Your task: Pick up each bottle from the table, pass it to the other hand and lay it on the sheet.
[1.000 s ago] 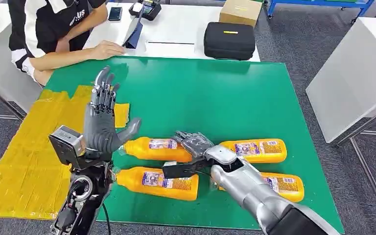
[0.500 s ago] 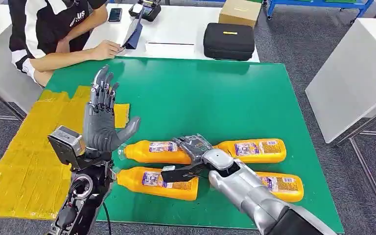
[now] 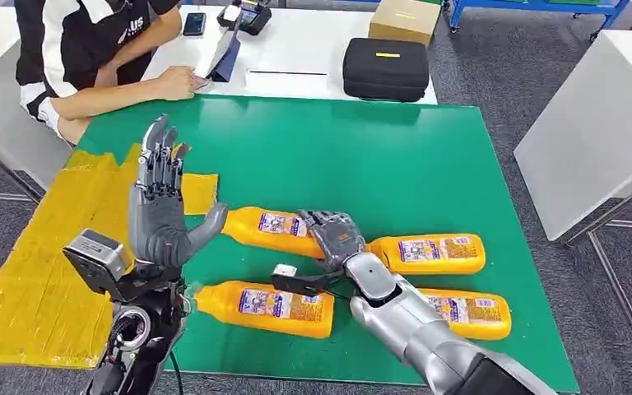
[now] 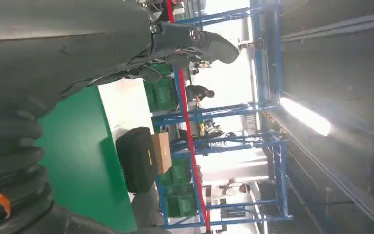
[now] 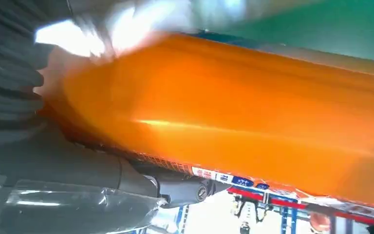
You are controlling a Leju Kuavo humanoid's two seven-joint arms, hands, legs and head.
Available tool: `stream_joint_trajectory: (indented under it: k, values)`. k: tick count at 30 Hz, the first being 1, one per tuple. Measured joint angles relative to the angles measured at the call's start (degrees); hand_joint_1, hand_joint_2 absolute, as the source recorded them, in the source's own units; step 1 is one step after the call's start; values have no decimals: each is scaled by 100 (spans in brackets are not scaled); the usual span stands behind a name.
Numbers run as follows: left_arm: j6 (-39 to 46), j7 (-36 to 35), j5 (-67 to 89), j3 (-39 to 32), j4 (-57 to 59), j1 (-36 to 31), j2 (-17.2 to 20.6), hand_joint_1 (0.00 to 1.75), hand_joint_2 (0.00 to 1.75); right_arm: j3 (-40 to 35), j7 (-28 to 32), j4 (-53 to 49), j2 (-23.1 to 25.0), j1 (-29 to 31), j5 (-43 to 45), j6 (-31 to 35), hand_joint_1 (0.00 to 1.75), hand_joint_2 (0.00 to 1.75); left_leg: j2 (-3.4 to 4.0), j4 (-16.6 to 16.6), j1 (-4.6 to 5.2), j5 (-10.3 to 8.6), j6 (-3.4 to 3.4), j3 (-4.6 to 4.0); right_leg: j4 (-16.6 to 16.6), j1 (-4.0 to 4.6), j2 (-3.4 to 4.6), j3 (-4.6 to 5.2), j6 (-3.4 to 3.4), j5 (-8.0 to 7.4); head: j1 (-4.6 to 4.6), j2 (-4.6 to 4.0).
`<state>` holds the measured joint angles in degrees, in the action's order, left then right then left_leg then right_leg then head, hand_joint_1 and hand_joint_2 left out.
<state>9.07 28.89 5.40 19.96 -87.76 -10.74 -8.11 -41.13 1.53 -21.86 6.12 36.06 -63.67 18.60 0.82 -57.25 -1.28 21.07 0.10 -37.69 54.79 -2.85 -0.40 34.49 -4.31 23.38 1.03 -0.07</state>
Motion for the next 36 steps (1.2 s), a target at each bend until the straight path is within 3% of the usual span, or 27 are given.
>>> stream_joint_trajectory:
  k: [8, 16, 21, 26, 30, 36]
  values:
    - [7, -59, 122, 0, -111, 113, -2, 0, 175, 813, 339, -636, -22, -215, 601, 1410, 175, 175, 0, 0, 0, 0, 0, -7, 0, 0, 0, 7, 0, 1, 0, 0]
    - [24, -77, 142, 0, -149, 159, 0, 0, 175, 1827, 752, -1807, -63, -614, 1049, 1596, 175, 175, 0, 0, 0, 0, 0, -8, 0, 0, -1, 9, 0, 0, 0, 0]
    - [-4, -182, 162, 11, -149, 171, 0, 0, 175, 2203, 1283, -2691, -57, -1077, 1852, 1768, 175, 175, -1, 0, 0, 1, 0, -8, 0, 0, -3, 8, 0, 1, 0, 0]
    - [-210, -291, 59, 68, -149, 207, 7, 0, 175, 2448, 2003, -3701, -35, -1574, 3486, 1380, 175, 175, -1, 0, 0, 3, -1, -15, -1, 0, -3, 16, 0, 2, 0, 0]
    - [-382, -315, -129, 170, -105, 199, 48, 0, 175, 2546, 2358, -4340, -28, -1908, 5249, 86, 175, 175, -1, 1, 0, 4, -1, -15, -1, 0, -2, 19, 2, 2, 0, 0]
    - [-560, -420, -258, 254, 7, 147, 77, 0, 175, 2518, 2505, -4636, -26, -2070, 5318, -216, 175, 175, 0, 1, 0, 3, -2, -15, -1, 0, -2, 18, 1, 1, 0, 0]
